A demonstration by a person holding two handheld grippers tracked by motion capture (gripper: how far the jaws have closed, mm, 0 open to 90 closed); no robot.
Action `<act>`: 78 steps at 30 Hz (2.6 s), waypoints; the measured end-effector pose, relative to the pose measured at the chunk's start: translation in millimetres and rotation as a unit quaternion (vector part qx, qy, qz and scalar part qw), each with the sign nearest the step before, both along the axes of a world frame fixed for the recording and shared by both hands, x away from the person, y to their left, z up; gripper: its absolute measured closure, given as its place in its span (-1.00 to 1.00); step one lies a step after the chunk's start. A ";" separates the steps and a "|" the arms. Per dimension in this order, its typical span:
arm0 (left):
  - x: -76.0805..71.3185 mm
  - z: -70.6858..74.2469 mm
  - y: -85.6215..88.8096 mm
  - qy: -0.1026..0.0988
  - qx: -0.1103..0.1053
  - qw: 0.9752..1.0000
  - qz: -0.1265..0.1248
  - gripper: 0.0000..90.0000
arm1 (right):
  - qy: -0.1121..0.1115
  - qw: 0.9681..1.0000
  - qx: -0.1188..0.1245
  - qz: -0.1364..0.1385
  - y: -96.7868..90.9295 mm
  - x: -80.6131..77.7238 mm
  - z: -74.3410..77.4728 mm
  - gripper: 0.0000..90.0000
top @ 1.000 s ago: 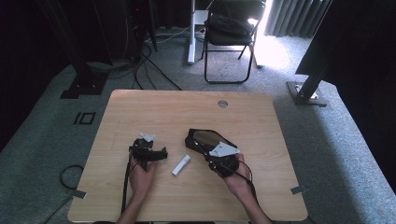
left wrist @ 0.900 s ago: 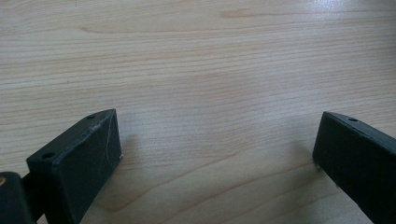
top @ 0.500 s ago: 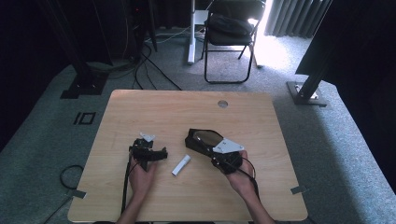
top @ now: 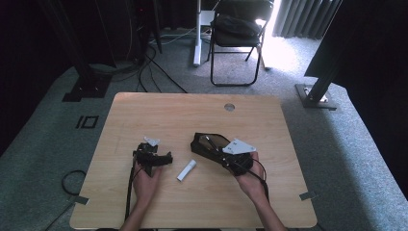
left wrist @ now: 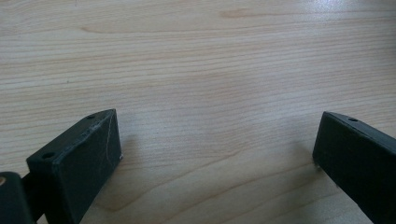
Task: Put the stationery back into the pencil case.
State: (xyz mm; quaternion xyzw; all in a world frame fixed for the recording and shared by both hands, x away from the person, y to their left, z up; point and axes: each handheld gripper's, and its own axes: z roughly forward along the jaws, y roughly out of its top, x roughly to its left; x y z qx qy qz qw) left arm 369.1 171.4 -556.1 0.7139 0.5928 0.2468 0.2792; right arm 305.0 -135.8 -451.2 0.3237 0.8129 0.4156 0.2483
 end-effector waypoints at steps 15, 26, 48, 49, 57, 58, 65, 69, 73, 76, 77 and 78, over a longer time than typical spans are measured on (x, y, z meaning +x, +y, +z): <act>0.0 0.0 0.0 0.000 0.000 1.000 0.000 -0.97 | -0.008 1.000 0.016 -0.013 -14.9 9.6 10.4 0.77; 0.0 0.0 0.0 0.000 0.000 1.000 0.000 -0.97 | -0.005 1.000 0.017 -0.021 -22.4 20.7 9.7 0.77; 0.0 0.0 0.0 0.000 0.000 1.000 0.000 -0.97 | -0.006 1.000 0.027 -0.013 -29.8 40.7 5.3 0.77; 0.0 0.0 0.0 0.000 0.000 1.000 0.000 -0.97 | -0.006 1.000 0.027 -0.012 -29.9 41.4 5.0 0.77; 0.0 0.0 0.0 0.000 0.000 1.000 0.000 -0.97 | -0.004 1.000 0.026 -0.002 -30.6 47.0 2.6 0.77; 0.0 0.1 0.0 0.000 0.000 1.000 0.000 -0.97 | -0.004 1.000 0.026 -0.002 -30.6 47.6 2.3 0.77; 0.0 0.0 0.0 0.000 0.000 1.000 0.000 -0.97 | -0.003 1.000 0.027 0.001 -31.8 51.7 -0.1 0.77; 0.0 0.0 0.0 0.000 0.000 1.000 0.000 -0.97 | -0.002 1.000 0.030 0.001 -32.9 55.2 -2.2 0.77; 0.0 0.0 0.0 0.000 0.000 1.000 0.000 -0.97 | -0.003 0.999 0.032 0.003 -33.0 57.4 -4.5 0.77; 0.0 0.0 0.0 0.000 0.000 1.000 0.000 -0.97 | -0.004 0.999 0.033 0.004 -33.0 58.7 -6.5 0.77; 0.0 0.0 0.0 0.000 0.000 1.000 0.000 -0.97 | -0.004 0.999 0.033 0.005 -33.1 59.1 -7.2 0.77; 0.0 0.0 0.0 0.000 0.000 1.000 0.000 -0.97 | -0.003 0.999 0.033 0.005 -33.1 59.4 -7.7 0.77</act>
